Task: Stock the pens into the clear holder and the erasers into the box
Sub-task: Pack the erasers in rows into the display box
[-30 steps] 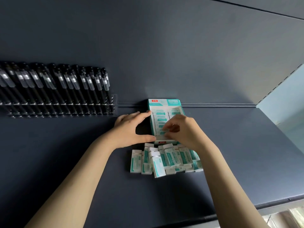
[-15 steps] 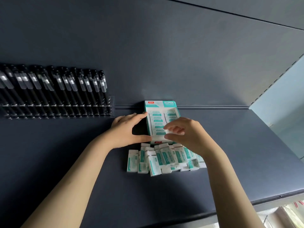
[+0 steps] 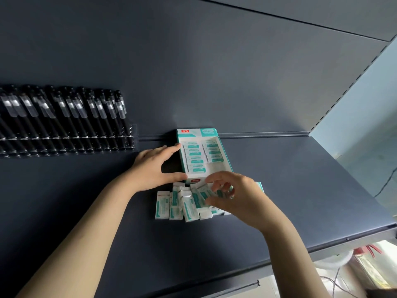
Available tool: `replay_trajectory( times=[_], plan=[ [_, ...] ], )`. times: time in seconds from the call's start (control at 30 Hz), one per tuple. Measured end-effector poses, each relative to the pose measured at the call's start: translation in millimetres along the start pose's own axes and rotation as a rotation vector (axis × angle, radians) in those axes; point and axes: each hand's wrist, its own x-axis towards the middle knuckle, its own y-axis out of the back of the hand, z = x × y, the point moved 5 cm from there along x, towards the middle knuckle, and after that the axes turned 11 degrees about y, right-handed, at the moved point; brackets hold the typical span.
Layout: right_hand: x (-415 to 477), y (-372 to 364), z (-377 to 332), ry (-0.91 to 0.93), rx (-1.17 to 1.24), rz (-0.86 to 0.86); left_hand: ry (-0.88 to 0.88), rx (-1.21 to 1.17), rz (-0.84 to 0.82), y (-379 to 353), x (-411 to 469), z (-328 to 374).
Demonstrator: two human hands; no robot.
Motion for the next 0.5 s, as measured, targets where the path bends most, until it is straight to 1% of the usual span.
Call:
replay_trajectory(
  times=[0.17, 0.3, 0.37, 0.5],
  plan=[
    [-1.2, -1.0, -2.4, 0.005, 0.167, 0.032, 0.002, 0.000, 0.010, 0.6, -2.6, 1.7],
    [7.6, 7.1, 1.9, -0.002, 0.316, 0.187, -0.004, 0.005, -0.005, 0.8, -2.9, 1.7],
    [17.1, 15.5, 6.7, -0.005, 0.315, 0.238, -0.010, 0.013, -0.003, 0.6, -2.7, 0.7],
    [41.2, 25.4, 15.3, -0.007, 0.270, 0.227, -0.042, 0.011, -0.002, 0.6, -2.2, 0.6]
  ],
)
